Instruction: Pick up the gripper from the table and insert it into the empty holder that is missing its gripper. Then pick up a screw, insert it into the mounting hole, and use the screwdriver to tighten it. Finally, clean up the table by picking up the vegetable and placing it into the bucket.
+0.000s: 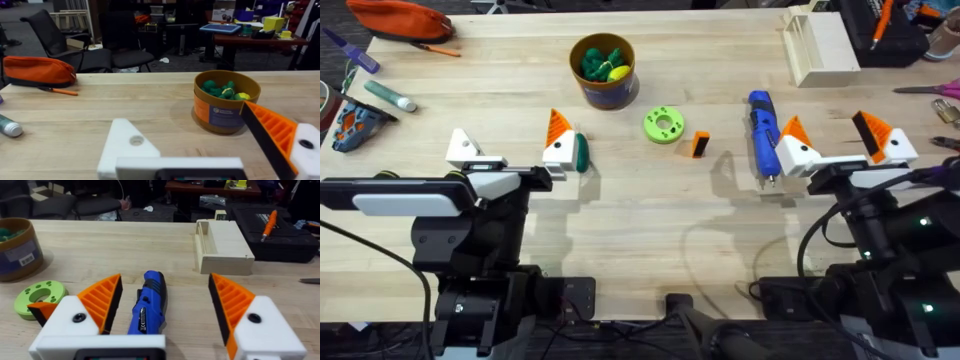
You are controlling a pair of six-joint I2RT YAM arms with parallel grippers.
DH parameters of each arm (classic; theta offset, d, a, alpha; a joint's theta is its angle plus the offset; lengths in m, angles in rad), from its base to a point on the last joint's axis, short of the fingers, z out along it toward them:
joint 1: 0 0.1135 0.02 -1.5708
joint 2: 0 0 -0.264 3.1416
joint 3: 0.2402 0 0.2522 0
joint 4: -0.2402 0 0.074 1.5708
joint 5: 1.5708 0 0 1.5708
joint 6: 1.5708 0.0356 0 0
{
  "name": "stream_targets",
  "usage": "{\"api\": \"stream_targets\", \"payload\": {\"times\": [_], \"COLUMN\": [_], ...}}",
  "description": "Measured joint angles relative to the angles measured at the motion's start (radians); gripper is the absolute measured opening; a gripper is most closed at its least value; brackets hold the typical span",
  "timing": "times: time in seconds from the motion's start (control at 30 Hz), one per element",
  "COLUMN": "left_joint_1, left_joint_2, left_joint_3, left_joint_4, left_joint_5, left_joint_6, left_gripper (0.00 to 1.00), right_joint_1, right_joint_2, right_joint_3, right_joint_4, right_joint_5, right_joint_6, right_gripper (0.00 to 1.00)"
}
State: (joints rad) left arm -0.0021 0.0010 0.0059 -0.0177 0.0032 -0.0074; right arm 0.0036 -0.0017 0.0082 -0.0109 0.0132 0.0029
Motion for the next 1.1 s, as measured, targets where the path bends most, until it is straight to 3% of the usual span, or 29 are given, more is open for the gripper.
{"api": "stream_targets", "payload": {"times": [0.3, 0.43, 0.57, 0.73, 0.87, 0.93, 1.1], "left_joint_1": [0.000, 0.000, 0.000, 0.000, 0.000, 0.000, 0.000], "left_joint_2": [0.000, 0.000, 0.000, 0.010, 0.091, 0.328, 0.544], "left_joint_3": [0.000, 0.002, 0.041, 0.208, 0.375, 0.615, 0.772], "left_joint_4": [0.011, 0.059, 0.014, -0.125, -0.267, -0.498, -0.635], "left_joint_5": [0.000, 0.000, 0.000, -0.015, -0.038, -0.053, -0.053], "left_joint_6": [0.000, 0.000, 0.000, 0.000, 0.000, 0.000, 0.000], "left_gripper": [0.985, 0.986, 0.986, 0.985, 0.986, 0.985, 0.986], "right_joint_1": [0.000, 0.000, 0.000, 0.000, 0.000, 0.000, 0.000], "right_joint_2": [0.000, 0.002, 0.002, 0.002, 0.043, 0.243, 0.476], "right_joint_3": [0.000, 0.001, 0.049, 0.191, 0.327, 0.546, 0.734], "right_joint_4": [0.004, 0.096, 0.136, 0.095, -0.008, -0.302, -0.521], "right_joint_5": [0.000, -0.003, -0.003, -0.003, -0.003, -0.004, -0.007], "right_joint_6": [0.000, 0.000, 0.000, 0.000, 0.000, 0.000, 0.000], "right_gripper": [0.994, 0.994, 0.992, 0.992, 0.992, 0.994, 0.994]}}
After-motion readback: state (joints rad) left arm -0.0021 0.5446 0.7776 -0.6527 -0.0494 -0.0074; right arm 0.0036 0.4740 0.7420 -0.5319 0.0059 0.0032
